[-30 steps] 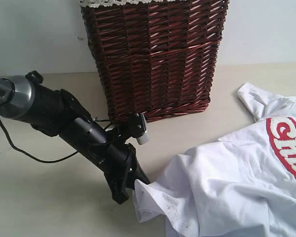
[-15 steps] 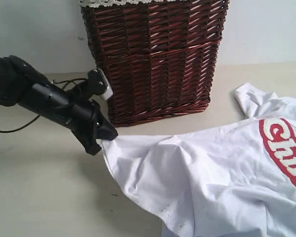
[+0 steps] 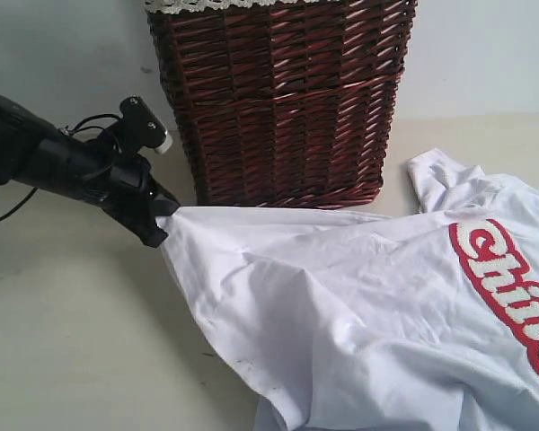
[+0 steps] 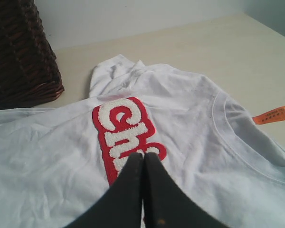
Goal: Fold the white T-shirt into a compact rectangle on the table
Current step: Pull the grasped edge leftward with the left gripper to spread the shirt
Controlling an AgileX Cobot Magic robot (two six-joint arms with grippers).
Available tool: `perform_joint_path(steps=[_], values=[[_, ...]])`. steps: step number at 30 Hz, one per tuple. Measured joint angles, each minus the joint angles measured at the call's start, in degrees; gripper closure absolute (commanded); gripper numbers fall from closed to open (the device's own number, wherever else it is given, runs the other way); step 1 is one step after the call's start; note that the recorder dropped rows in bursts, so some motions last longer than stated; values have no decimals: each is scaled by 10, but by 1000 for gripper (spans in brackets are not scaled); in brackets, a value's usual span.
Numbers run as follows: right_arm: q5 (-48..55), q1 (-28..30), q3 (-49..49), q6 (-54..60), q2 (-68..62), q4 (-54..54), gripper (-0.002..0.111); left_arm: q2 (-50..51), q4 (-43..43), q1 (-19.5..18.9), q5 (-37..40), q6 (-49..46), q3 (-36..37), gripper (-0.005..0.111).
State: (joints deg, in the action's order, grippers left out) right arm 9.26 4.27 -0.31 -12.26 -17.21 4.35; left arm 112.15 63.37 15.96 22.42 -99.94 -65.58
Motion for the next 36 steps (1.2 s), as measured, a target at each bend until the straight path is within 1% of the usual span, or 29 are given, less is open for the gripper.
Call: perform_joint_path(steps=[1, 3, 4, 5, 6, 8, 9, 10, 11, 12, 13, 14, 15, 16, 19, 20, 22, 26, 27, 29, 32, 36], values=[[0, 0, 0, 0, 0, 0, 108, 2, 3, 0, -3, 0, 0, 103], [0, 0, 0, 0, 0, 0, 108, 4, 8, 0, -11, 0, 0, 93], [0, 0, 0, 0, 0, 0, 108, 5, 11, 0, -15, -1, 0, 77], [0, 0, 0, 0, 0, 0, 108, 7, 16, 0, -22, -2, 0, 71], [0, 0, 0, 0, 0, 0, 108, 7, 16, 0, -25, -2, 0, 58], [0, 0, 0, 0, 0, 0, 108, 7, 19, 0, -29, 8, 0, 52], [0, 0, 0, 0, 0, 0, 108, 7, 18, 0, -26, 46, 0, 53], [0, 0, 0, 0, 0, 0, 108, 4, 12, -1, -13, 71, 1, 56], [0, 0, 0, 0, 0, 0, 108, -11, -2, -10, 54, 110, 7, 59], [0, 0, 0, 0, 0, 0, 108, -22, -6, -16, 117, 120, 11, 65], [0, 0, 0, 0, 0, 0, 108, -39, -11, -25, 257, 96, 17, 68], [0, 0, 0, 0, 0, 0, 108, -48, -20, -27, 380, 45, 26, 70], [0, 0, 0, 0, 0, 0, 108, -51, -29, -22, 425, 7, 37, 70], [0, 0, 0, 0, 0, 0, 108, -53, -46, -16, 452, -42, 59, 70], [0, 0, 0, 0, 0, 0, 108, -53, -67, 12, 464, -149, 110, 70], [0, 0, 0, 0, 0, 0, 108, -53, -66, 32, 466, -175, 125, 70], [0, 0, 0, 0, 0, 0, 108, -53, -65, 61, 455, -189, 133, 70], [0, 0, 0, 0, 0, 0, 108, -53, -60, 133, 377, -198, 133, 71], [0, 0, 0, 0, 0, 0, 108, -53, -60, 144, 364, -199, 133, 73], [0, 0, 0, 0, 0, 0, 108, -50, -59, 169, 346, -199, 130, 82], [0, 0, 0, 0, 0, 0, 108, -34, -59, 193, 324, -200, 125, 107], [0, 0, 0, 0, 0, 0, 108, -16, -59, 216, 293, -200, 123, 106]])
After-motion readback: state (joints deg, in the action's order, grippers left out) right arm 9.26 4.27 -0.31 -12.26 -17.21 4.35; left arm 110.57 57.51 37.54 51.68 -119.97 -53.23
